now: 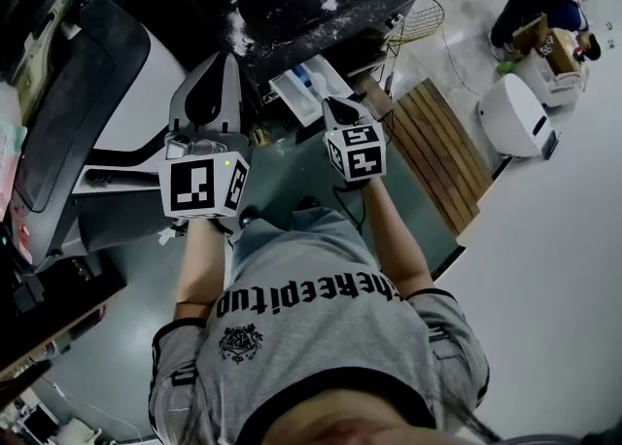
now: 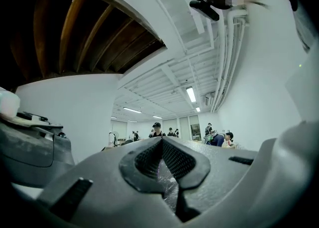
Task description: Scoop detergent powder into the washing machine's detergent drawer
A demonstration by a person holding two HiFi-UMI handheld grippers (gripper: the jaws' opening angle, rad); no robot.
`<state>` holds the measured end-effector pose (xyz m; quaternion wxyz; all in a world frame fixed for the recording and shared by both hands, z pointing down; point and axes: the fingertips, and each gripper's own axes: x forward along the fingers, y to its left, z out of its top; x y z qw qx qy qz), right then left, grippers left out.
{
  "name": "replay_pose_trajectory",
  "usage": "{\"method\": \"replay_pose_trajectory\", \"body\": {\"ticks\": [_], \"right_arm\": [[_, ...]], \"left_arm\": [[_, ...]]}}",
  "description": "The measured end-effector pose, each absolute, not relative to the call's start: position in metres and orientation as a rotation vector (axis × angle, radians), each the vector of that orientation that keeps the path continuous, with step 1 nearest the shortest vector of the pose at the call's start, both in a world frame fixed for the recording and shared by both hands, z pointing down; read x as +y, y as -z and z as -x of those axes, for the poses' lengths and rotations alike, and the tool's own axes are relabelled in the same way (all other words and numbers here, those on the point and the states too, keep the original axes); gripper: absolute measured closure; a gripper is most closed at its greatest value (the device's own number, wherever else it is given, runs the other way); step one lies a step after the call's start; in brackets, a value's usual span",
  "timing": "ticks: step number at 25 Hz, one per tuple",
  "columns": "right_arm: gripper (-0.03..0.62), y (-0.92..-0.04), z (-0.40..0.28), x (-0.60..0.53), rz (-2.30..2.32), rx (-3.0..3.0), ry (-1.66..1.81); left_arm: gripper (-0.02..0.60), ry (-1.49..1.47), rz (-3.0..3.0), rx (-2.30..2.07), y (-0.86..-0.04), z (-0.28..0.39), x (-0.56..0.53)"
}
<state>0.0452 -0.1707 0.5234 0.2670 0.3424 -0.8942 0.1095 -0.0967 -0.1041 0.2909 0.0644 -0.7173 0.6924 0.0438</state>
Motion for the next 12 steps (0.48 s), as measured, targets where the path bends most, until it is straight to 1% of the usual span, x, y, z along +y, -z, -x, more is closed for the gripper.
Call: {"method": "replay_pose_trajectory", "body": {"ticks": [12], "right_arm": [[0.588,-0.432,-0.028,-0.157,-1.195,-2.553,-0.25]], "left_arm": [[0.578,-0.166,2.278,1.965,-0.276,0.115,-0.105]]}}
